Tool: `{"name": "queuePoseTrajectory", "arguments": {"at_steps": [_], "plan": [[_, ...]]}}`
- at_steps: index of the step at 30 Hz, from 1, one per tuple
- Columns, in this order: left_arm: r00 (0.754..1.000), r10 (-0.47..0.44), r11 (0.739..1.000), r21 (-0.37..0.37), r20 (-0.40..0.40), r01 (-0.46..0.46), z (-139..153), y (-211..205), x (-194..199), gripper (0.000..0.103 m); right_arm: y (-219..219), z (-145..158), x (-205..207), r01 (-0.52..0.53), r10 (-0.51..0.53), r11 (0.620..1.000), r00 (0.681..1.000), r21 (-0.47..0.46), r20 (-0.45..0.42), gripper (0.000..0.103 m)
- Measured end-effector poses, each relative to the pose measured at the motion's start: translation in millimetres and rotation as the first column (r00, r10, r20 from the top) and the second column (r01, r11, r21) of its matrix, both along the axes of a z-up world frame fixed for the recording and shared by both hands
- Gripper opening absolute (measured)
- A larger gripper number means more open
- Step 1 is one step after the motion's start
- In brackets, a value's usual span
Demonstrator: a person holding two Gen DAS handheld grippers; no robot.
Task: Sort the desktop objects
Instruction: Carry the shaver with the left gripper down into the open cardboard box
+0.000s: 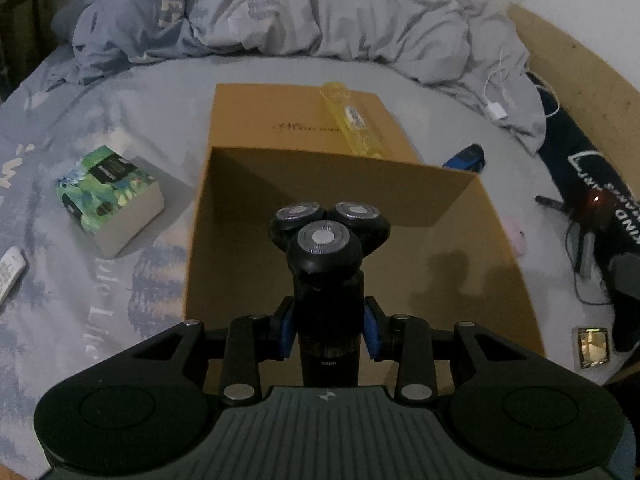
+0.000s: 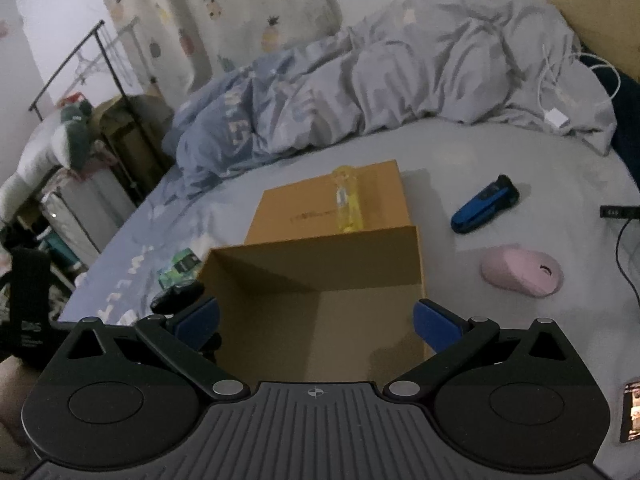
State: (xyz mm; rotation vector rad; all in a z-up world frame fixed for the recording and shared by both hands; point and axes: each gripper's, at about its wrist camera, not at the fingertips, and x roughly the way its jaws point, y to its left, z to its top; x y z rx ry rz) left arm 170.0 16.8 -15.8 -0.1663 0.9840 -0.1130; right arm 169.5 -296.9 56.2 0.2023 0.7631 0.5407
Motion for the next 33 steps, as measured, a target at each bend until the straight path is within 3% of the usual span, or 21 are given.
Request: {"name": "queuePoseTrajectory", "arguments": {"at_steps": [15,26,33], "plan": [[0.993,-0.012,0.999,0.048,-0.12,0.018,-51.1,-19.6,24.8,0.036,-6.7,-31.7,22.9,0.011,-0.011,1.0,0.998,0.001,-0.068,0.103],[0.978,-0.006,1.0,0.027,-0.209,0.012,-79.9,-21.0,31.0,0.036,-8.9,-54.6,34.2,0.009,-0.008,1.0,0.993,0.009,-0.119,0.103],[0.958,0.034,0.999,-0.01,-0.283,-0.039,-90.1,-9.1,32.8,0.036,-11.1,-64.4,37.7,0.011,-0.008,1.0,0.989,0.016,-0.148,0.103]]}}
